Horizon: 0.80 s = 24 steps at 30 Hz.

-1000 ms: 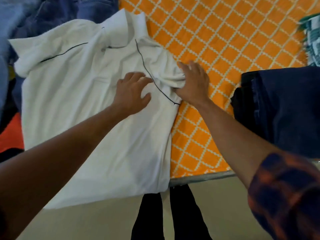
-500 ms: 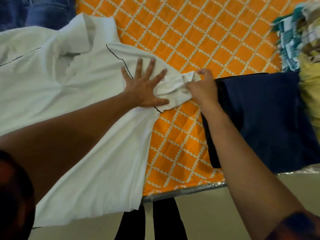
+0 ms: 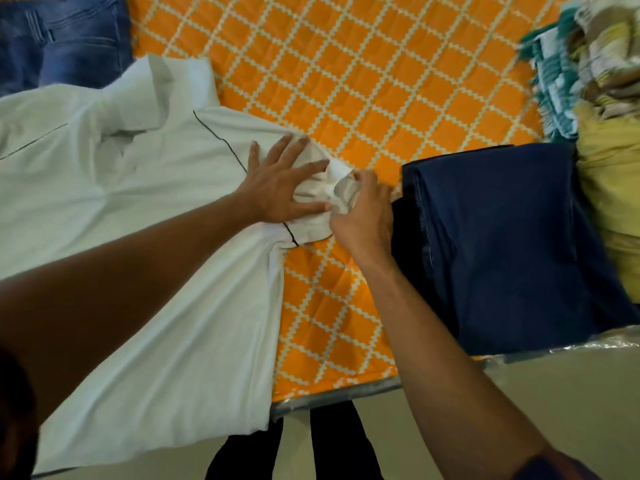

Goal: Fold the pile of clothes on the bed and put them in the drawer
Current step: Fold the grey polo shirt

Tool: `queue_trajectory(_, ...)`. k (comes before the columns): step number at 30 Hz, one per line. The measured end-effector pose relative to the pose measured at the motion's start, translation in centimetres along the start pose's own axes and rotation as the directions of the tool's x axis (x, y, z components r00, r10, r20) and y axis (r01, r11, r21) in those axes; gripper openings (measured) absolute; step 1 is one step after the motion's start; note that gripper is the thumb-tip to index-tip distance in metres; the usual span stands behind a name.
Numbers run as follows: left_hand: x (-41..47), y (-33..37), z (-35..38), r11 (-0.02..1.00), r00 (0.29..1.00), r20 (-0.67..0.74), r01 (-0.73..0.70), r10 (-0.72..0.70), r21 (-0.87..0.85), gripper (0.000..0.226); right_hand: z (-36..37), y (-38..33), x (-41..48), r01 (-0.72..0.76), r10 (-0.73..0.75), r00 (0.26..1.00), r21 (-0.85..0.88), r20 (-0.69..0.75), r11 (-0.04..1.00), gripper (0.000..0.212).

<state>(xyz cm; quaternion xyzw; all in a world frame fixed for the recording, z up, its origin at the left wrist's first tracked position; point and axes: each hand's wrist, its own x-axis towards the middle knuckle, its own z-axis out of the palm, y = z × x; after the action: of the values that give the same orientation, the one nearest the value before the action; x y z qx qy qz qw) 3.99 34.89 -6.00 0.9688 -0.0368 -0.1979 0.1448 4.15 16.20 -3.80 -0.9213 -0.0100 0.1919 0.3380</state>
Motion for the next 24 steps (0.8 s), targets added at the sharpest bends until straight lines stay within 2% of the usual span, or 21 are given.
queue_trajectory(2,2.2,0.3,-0.8,1.0,1.0,0.015,0.012,-0.013,0.026,0.073,0.6,0.8,-0.4,0.066,-0.067,0.998,-0.112,-0.009,0.992,0.054)
queue_trajectory(4,4.2,0.3,-1.8,0.994,0.999,0.009,-0.036,0.035,0.103,0.051,1.1,1.0,-0.6,0.084,-0.093,0.99,-0.096,-0.101,0.992,0.059)
queue_trajectory(6,5.2,0.0,-2.5,0.986,0.996,-0.021,-0.087,0.091,0.142,0.047,1.3,1.0,-1.0,0.092,-0.099,0.982,-0.052,-0.159,0.994,0.067)
queue_trajectory(9,5.3,-0.7,-3.0,0.974,0.978,-0.075,-0.183,0.193,0.131,0.049,1.4,1.3,-1.7,0.085,-0.098,0.986,-0.093,-0.137,0.992,0.053)
queue_trajectory(12,5.2,-0.9,-2.7,0.945,0.948,-0.107,-0.278,0.298,0.172,0.032,2.0,1.4,-2.4,0.039,-0.048,0.993,-0.089,-0.108,0.995,0.052)
queue_trajectory(15,6.0,-0.5,-2.7,0.937,0.932,-0.136,-0.318,0.337,0.141,0.022,2.4,1.5,-2.4,0.087,-0.097,0.986,-0.08,-0.133,0.993,0.059)
queue_trajectory(17,6.7,-0.1,-3.1,0.959,0.944,-0.181,-0.283,0.276,-0.016,0.024,2.3,1.5,-1.7,0.086,-0.096,0.986,-0.083,-0.133,0.993,0.05)
queue_trajectory(20,7.8,0.1,-3.9,0.978,0.976,-0.199,-0.12,0.085,-0.17,0.021,2.2,1.0,-1.1,0.118,-0.13,0.974,-0.078,-0.184,0.99,0.015)
queue_trajectory(22,8.8,0.1,-3.9,0.979,0.977,-0.201,0.027,-0.068,-0.201,0.021,1.9,1.0,-1.2,0.114,-0.119,0.969,-0.032,-0.215,0.993,0.018)
queue_trajectory(24,9.8,0.3,-3.7,0.949,0.958,-0.194,0.151,-0.209,-0.276,0.02,1.6,1.5,-1.7,0.072,-0.075,0.987,-0.027,-0.143,0.997,0.026)
